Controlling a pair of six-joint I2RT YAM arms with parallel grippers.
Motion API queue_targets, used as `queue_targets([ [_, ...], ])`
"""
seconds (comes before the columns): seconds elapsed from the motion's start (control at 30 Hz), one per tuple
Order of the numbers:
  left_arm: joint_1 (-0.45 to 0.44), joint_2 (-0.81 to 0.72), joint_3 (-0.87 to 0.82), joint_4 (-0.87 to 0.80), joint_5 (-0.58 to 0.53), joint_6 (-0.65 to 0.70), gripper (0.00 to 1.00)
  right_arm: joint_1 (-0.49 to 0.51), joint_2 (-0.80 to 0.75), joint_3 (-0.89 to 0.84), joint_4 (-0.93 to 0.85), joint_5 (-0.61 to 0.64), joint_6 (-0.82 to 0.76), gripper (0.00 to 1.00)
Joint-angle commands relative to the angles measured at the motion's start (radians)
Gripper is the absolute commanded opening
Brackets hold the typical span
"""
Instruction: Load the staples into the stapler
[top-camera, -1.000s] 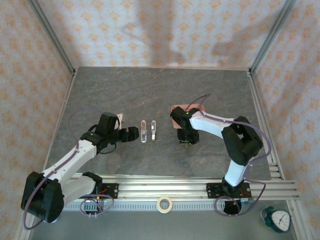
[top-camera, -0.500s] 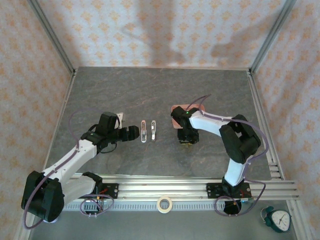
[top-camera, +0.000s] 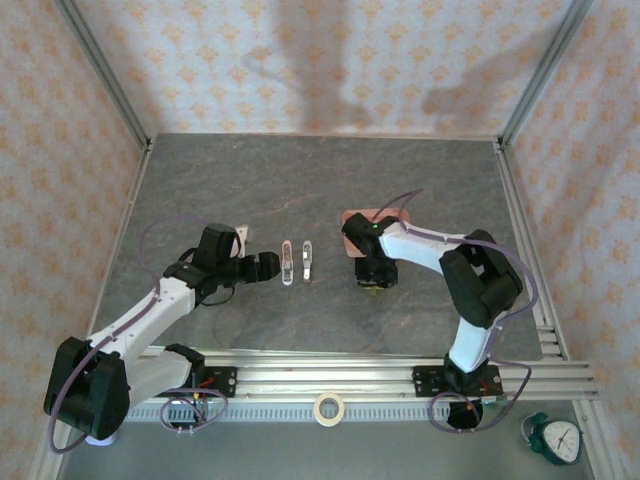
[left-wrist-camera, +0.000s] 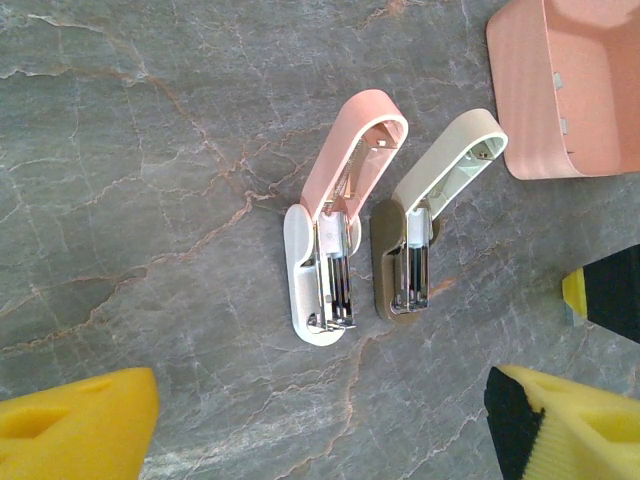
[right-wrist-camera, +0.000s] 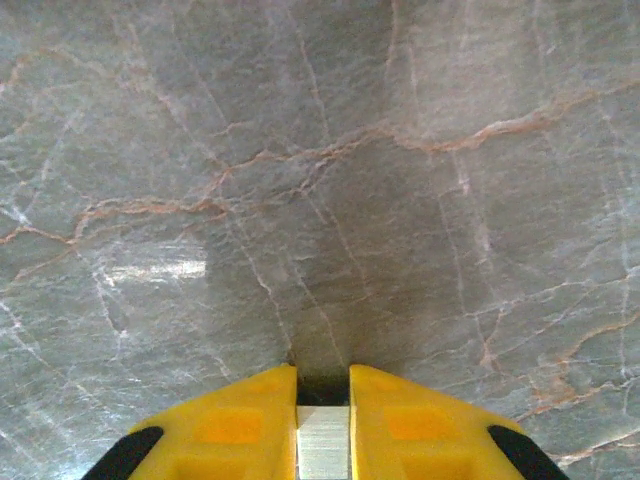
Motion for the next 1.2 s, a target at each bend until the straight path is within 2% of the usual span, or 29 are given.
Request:
queue_targets([
  [0.0,0.007,0.017,0.016,0.045,0.001,-0.041,0.86,0.015,-0.067,-0.019,-0.002,0.095,0.049,0.18],
  [0.23,0.007,0.065,-0.023,0.141,-0.008,-0.152,0.88,0.158,-0.133,0.024,0.023,0.28,0.217,0.18],
  [0.43,0.015,0.076,-0.063,0.184,-0.068,-0.224,0.9,0.297,-0.104,0.103,0.066,0.403,0.357,0.18],
  [0.6,0.05,0.111,-0.092,0.244,-0.095,-0.283,0.9,0.395,-0.067,0.179,0.123,0.483,0.395,0.18],
  [0.83,0.05,0.097,-0.098,0.183,-0.126,-0.278,0.9,0.454,0.043,0.285,0.164,0.523,0.404,0.18],
  [1.17,0.05,0.093,-0.14,0.17,-0.151,-0.32,0.9,0.457,0.151,0.331,0.203,0.508,0.342,0.18],
])
